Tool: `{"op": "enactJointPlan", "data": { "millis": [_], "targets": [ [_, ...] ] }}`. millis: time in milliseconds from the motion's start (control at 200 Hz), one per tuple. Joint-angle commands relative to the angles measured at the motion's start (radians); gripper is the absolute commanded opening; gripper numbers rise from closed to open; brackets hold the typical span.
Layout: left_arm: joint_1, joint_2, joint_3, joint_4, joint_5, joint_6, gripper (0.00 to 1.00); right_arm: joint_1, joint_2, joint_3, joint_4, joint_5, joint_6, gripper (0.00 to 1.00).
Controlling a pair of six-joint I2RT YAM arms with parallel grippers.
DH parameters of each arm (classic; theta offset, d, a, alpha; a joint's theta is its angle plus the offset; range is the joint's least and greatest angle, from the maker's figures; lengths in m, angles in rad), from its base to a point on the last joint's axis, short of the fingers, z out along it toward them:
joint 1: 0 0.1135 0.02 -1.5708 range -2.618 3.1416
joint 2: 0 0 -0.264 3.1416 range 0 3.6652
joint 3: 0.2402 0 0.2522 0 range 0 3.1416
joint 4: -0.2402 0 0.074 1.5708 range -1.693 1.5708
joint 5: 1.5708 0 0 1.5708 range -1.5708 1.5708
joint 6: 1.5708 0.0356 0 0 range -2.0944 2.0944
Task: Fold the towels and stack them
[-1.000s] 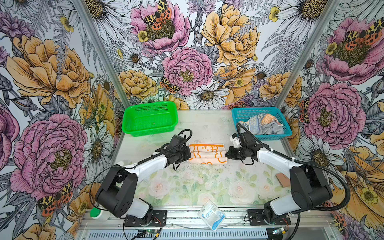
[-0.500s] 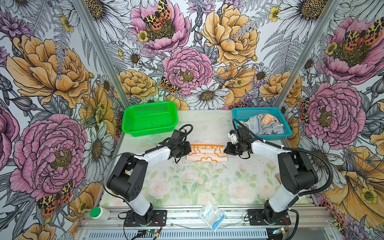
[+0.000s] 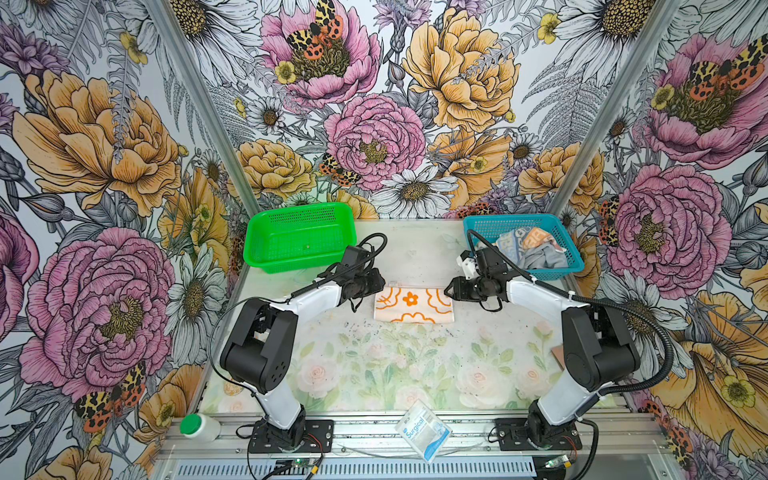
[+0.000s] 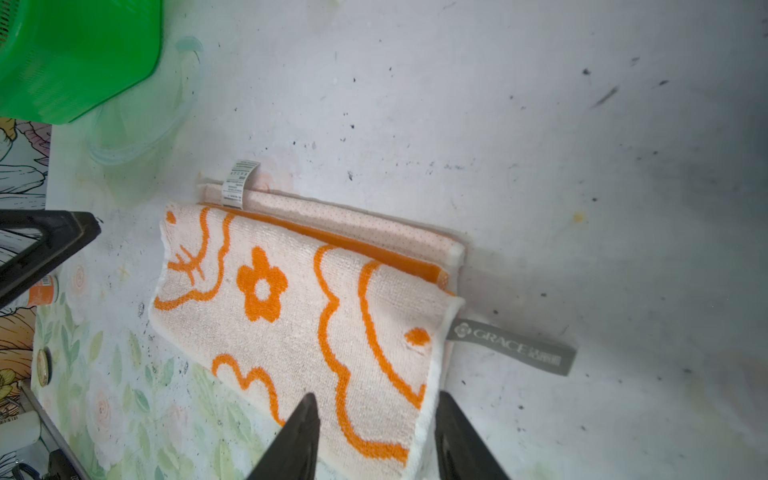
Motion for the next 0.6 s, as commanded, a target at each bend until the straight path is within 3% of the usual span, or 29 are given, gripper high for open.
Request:
{"op": "enactJointPlan", "data": {
  "millis": [0, 280, 595],
  "targets": [
    [0.001, -0.043, -0.048, 0.026, -0.057, 0.043, 0.35, -0.002, -0.033, -0.03, 0.015, 0.033, -0.027, 0.47],
    [0.013, 0.041, -0.052, 0.081, -0.045, 0.055, 0.36, -0.002, 0.05, 0.008, 0.034, 0.098, -0.05, 0.46],
    [0.013, 0.11, -0.018, 0.095, -0.044, 0.04, 0.36, -0.002, 0.13, 0.051, 0.055, 0.083, -0.049, 0.44]
  ]
}}
